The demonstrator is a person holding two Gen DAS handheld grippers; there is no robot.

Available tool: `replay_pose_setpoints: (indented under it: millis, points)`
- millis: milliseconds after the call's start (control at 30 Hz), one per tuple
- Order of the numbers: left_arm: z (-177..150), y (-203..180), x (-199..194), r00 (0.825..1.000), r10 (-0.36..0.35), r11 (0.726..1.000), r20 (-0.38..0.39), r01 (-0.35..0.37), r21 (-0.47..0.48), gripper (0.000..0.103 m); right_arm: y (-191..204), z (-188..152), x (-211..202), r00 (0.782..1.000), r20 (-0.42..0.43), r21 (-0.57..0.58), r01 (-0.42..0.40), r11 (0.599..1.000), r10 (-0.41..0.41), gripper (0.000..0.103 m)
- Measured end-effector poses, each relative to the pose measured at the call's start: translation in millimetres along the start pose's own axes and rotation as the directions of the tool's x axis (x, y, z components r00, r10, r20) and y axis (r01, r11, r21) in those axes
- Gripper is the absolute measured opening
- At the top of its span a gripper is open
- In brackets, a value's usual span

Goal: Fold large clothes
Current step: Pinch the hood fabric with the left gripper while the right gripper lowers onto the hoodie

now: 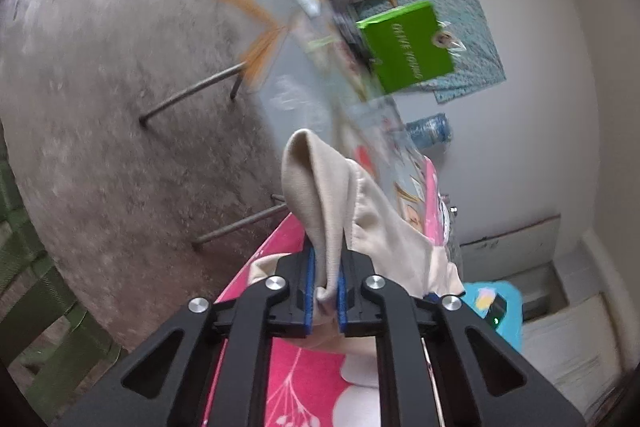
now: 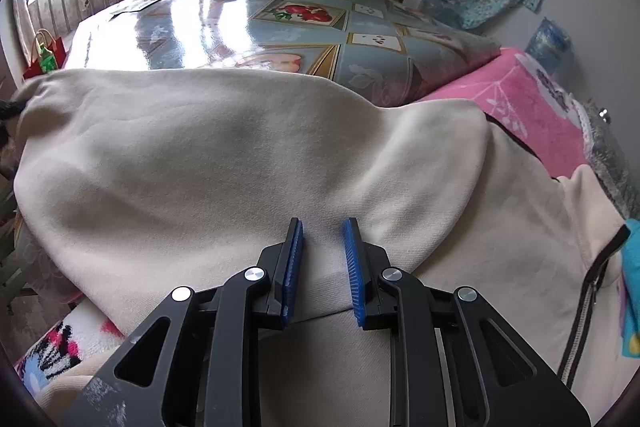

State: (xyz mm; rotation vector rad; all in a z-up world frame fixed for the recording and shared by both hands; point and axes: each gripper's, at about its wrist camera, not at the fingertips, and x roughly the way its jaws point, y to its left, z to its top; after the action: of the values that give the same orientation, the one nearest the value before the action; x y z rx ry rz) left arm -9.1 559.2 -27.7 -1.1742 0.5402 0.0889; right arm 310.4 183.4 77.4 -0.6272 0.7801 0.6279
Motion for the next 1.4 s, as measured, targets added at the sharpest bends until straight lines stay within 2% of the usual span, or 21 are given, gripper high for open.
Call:
replay_pose_setpoints:
  millis: [67,133,200,267,333,467,567,600,733,767,800,833,867,933,1033,1100,1167,1233,1300,1367,1400]
  points:
    - [-4,-36,-10,1.000,-0.018,0.999,-0.001,0.018,0.043,0.007,1,9,-9,1.000,-0.026,0.039,0.005,0.999,-0.004,0.023]
    - [-7,-77,-13,0.998,-0.059,0.994,-0.016,0.060,0.089,0.007,-9,14,-30,0.999,-0.012,0.088,-0.032,0.996,0.033,0.036]
    - [-12,-128,-8,0.993,-0.112,0.984,-0.043,0.117,0.135,0.007,-32,12,-70,0.997,0.062,0.150,-0.059,0.987,0.050,0.041]
    - [-22,-196,5,0.983,-0.161,0.965,-0.089,0.175,0.193,0.007,-61,-1,-114,0.992,0.127,0.223,-0.041,0.974,0.013,0.043]
    - [-39,-266,22,0.966,-0.208,0.938,-0.150,0.241,0.249,0.007,-96,-27,-162,0.981,0.188,0.303,-0.019,0.953,-0.040,0.049]
    - [-91,-389,82,0.916,-0.274,0.890,-0.293,0.357,0.285,0.007,-150,-87,-230,0.971,0.202,0.401,0.035,0.916,-0.126,0.051]
    - [-149,-459,150,0.877,-0.241,0.871,-0.415,0.384,0.307,0.007,-186,-147,-275,0.963,0.193,0.487,0.073,0.870,-0.189,0.053]
    - [-165,-469,168,0.866,-0.228,0.875,-0.445,0.383,0.296,0.007,-198,-168,-287,0.961,0.186,0.523,0.079,0.848,-0.204,0.055]
    - [-248,-489,272,0.792,-0.175,0.919,-0.585,0.344,0.191,0.009,-231,-231,-306,0.964,0.126,0.644,0.100,0.758,-0.235,0.058]
    - [-276,-490,308,0.760,-0.138,0.933,-0.635,0.315,0.175,0.011,-238,-244,-305,0.968,0.105,0.668,0.101,0.738,-0.228,0.058]
    - [-291,-489,325,0.743,-0.124,0.938,-0.658,0.304,0.166,0.022,-244,-256,-303,0.971,0.083,0.688,0.106,0.718,-0.223,0.058]
    - [-318,-486,357,0.695,-0.111,0.948,-0.710,0.289,0.135,0.044,-248,-261,-300,0.973,0.071,0.699,0.107,0.707,-0.218,0.058]
    - [-331,-482,375,0.670,-0.084,0.957,-0.738,0.261,0.128,0.053,-250,-267,-297,0.974,0.062,0.709,0.110,0.697,-0.217,0.058]
    - [-348,-472,389,0.680,-0.064,0.973,-0.730,0.205,0.106,0.061,-255,-279,-287,0.974,0.038,0.724,0.128,0.677,-0.225,0.058]
    - [-357,-474,390,0.651,-0.095,0.959,-0.753,0.263,0.106,0.074,-256,-286,-271,0.977,0.005,0.745,0.140,0.653,-0.215,0.058]
    - [-354,-479,374,0.674,-0.065,0.933,-0.736,0.302,0.195,0.074,-254,-289,-258,0.977,-0.004,0.752,0.144,0.643,-0.214,0.058]
    - [-347,-482,359,0.757,0.044,0.876,-0.652,0.285,0.389,0.074,-255,-287,-242,0.977,-0.016,0.757,0.152,0.636,-0.214,0.058]
    - [-332,-475,344,0.838,0.156,0.781,-0.522,0.219,0.585,0.074,-258,-283,-221,0.982,-0.018,0.767,0.135,0.627,-0.188,0.058]
    - [-314,-452,337,0.869,0.257,0.691,-0.422,0.140,0.709,0.067,-262,-279,-201,0.990,-0.003,0.784,0.091,0.614,-0.143,0.058]
    - [-297,-422,336,0.871,0.317,0.649,-0.375,0.089,0.756,0.051,-263,-273,-182,0.993,0.096,0.792,-0.033,0.610,-0.071,0.056]
    - [-286,-404,334,0.872,0.338,0.636,-0.355,0.066,0.768,0.041,-263,-267,-173,0.991,0.120,0.786,-0.059,0.616,-0.057,0.047]
